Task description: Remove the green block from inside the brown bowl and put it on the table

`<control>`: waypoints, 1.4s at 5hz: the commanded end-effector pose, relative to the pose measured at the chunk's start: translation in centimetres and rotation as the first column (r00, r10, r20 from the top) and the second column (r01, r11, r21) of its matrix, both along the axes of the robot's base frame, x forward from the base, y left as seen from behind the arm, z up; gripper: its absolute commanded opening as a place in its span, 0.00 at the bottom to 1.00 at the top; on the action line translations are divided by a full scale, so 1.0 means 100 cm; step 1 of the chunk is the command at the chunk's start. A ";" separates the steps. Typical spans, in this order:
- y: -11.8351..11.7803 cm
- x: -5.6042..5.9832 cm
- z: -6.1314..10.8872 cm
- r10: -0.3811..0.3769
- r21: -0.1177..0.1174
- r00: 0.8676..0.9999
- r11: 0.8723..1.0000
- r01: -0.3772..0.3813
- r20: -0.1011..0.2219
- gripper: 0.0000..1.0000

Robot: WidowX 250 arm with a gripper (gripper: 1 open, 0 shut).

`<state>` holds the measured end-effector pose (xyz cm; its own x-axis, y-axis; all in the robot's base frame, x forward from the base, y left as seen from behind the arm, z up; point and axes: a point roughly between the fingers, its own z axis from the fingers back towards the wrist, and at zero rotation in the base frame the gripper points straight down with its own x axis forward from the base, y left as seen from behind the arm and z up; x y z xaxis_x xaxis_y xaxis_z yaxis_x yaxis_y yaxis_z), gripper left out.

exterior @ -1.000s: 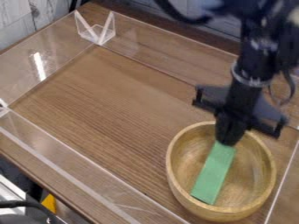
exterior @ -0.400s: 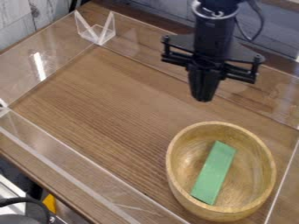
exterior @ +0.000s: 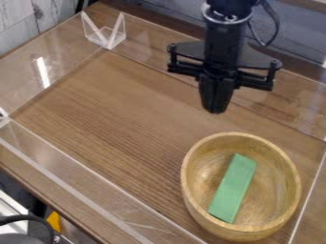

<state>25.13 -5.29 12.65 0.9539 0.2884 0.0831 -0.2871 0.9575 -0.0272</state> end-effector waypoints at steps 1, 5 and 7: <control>0.000 -0.008 0.008 0.035 0.004 0.999 0.999 -0.035 0.015 0.00; -0.009 -0.034 -0.003 0.055 -0.003 0.998 0.998 -0.055 0.002 1.00; -0.007 -0.042 -0.013 0.067 -0.015 0.998 0.998 -0.066 0.008 1.00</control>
